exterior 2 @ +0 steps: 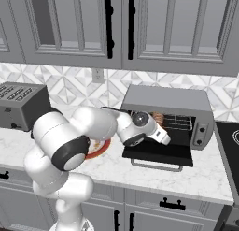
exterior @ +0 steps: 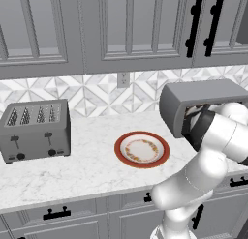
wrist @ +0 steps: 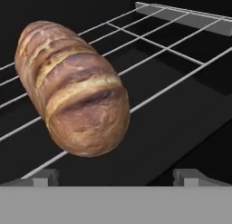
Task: Pick up the kebab skewer and baguette bread, and place them inside the toaster oven. Close the toaster oven door and start by setting the timer.
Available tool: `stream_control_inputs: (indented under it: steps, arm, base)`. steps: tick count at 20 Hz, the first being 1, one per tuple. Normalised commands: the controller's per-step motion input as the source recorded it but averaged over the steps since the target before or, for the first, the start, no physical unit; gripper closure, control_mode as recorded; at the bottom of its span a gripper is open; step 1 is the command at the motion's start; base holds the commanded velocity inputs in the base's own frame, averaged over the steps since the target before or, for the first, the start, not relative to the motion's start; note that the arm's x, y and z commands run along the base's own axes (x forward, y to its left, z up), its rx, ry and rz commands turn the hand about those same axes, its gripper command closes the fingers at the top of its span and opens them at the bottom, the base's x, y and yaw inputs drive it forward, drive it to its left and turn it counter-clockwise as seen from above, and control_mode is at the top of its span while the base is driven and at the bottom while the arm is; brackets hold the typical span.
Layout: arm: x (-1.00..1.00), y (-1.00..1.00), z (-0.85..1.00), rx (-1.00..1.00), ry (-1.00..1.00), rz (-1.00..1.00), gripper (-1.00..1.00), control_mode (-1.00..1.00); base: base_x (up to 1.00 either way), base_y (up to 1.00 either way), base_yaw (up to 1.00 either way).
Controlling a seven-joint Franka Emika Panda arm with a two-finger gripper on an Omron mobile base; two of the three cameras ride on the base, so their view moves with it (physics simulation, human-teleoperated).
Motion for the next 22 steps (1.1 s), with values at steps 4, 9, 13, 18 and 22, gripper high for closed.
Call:
stream_control_inputs:
  steps: [4, 9, 13, 18, 22]
  arm:
    - [-0.22, -0.09, 0.00, 0.00, 0.00, 0.00, -1.00, -1.00]
    - [-0.85, -0.08, 0.02, 0.00, -0.01, 0.00, -1.00, -1.00]
    - [-0.83, 0.00, 0.47, 0.00, 0.00, 0.00, -1.00, -1.00]
    - [-0.64, 0.01, 0.95, 0.00, 0.09, 0.01, -1.00, -1.00]
    - [-0.62, 0.00, 0.74, 0.00, 0.23, 0.03, -1.00, -1.00]
  base:
    - [0.00, 0.00, 0.00]
    - [0.00, 0.00, 0.00]
    - [0.00, 0.00, 0.00]
    - [0.00, 0.00, 0.00]
    - [0.00, 0.00, 0.00]
